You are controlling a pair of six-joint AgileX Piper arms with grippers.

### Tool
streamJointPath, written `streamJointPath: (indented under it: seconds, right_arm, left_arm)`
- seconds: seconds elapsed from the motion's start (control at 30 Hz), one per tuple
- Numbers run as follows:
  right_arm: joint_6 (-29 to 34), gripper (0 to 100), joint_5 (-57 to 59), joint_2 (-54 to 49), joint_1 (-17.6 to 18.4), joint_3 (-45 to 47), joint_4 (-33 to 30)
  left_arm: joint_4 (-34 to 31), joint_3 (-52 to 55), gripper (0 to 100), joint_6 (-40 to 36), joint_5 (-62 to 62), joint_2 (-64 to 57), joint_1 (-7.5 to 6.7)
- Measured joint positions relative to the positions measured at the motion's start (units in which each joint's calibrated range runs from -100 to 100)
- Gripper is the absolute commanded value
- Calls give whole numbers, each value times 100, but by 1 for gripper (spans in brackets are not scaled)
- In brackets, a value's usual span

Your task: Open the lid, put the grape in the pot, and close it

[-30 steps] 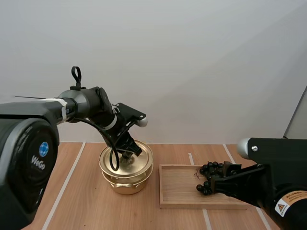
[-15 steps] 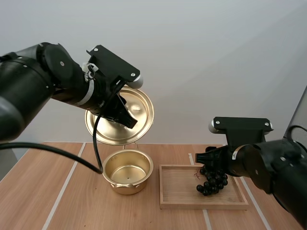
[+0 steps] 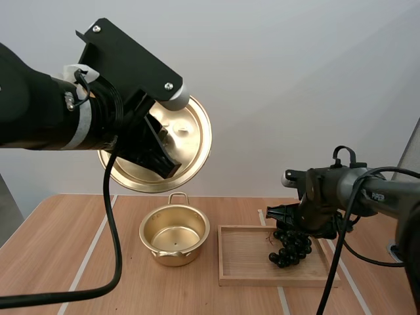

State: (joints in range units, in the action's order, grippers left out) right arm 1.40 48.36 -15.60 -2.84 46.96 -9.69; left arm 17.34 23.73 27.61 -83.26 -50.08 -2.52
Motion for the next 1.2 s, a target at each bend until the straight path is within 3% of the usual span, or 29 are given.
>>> streamJointPath:
  seconds: [0.27, 0.47, 0.5, 0.6, 0.63, 0.93, 1.07, 1.2]
  right_arm:
    - [-20, 100, -910, 955, -18, -20, 130]
    - [-29, 100, -1302, 1460, -26, -103, -198]
    - [-39, 91, -1379, 1591, -33, -103, -339]
    - [-39, 5, -1395, 1640, -33, -117, -438]
    - [-39, 0, -1395, 1645, -33, -116, -462]
    - [-39, 0, -1062, 1332, -33, -118, -406]
    - [-39, 0, -561, 713, -20, -282, -302]
    - [-39, 0, -502, 252, -12, -462, -302]
  left_arm:
    - [0, 0, 0, 0, -150, 0, 0]
    - [0, 0, 0, 0, -193, 0, 0]
    - [0, 0, 0, 0, -198, 0, 0]
    - [0, 0, 0, -9, -215, 0, 0]
    - [0, 0, 0, -9, -254, 0, 0]
    - [0, -103, 0, -58, -350, 0, 0]
    - [0, -450, 0, -144, -417, 0, 0]
    - [0, -1448, 0, -252, -570, 0, 0]
